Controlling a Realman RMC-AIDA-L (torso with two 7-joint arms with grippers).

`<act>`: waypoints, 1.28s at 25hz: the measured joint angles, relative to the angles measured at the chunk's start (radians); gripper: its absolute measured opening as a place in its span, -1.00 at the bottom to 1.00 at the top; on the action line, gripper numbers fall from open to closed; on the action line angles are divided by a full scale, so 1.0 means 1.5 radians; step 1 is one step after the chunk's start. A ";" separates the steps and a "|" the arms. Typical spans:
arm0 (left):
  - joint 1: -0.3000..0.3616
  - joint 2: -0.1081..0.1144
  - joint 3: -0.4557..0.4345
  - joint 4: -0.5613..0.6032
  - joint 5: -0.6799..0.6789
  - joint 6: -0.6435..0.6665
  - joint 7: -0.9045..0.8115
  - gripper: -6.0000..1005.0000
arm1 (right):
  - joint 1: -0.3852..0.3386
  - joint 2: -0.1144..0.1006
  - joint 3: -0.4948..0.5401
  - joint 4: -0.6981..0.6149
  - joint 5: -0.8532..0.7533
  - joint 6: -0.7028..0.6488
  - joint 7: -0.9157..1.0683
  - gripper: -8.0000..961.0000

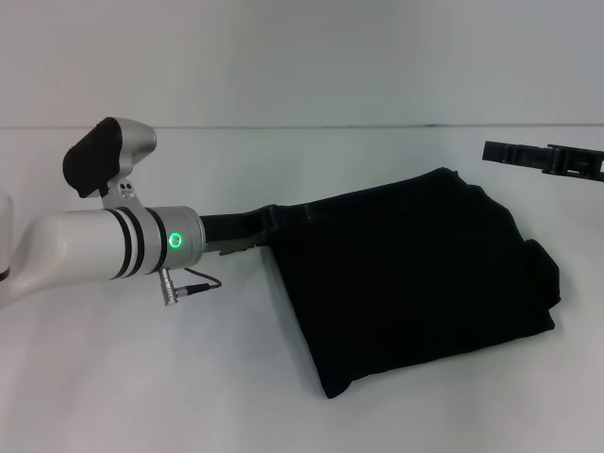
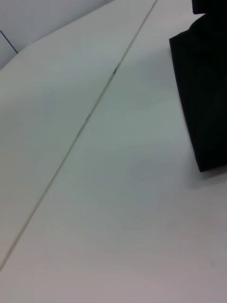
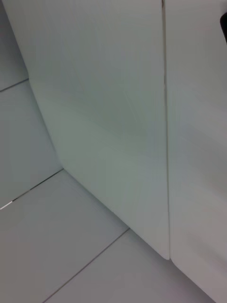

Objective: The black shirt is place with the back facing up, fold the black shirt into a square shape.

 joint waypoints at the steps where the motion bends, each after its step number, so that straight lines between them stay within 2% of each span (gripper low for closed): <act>1: 0.002 0.000 -0.001 0.002 -0.001 0.005 0.000 0.89 | 0.000 0.000 0.000 0.000 0.000 0.002 0.000 0.80; 9: 0.009 0.007 -0.005 0.002 0.001 0.012 -0.019 0.89 | 0.000 0.000 -0.008 0.000 0.000 0.014 0.000 0.80; 32: -0.009 -0.001 0.000 0.003 0.000 0.018 -0.002 0.83 | 0.007 0.001 -0.008 0.000 0.001 0.018 0.000 0.80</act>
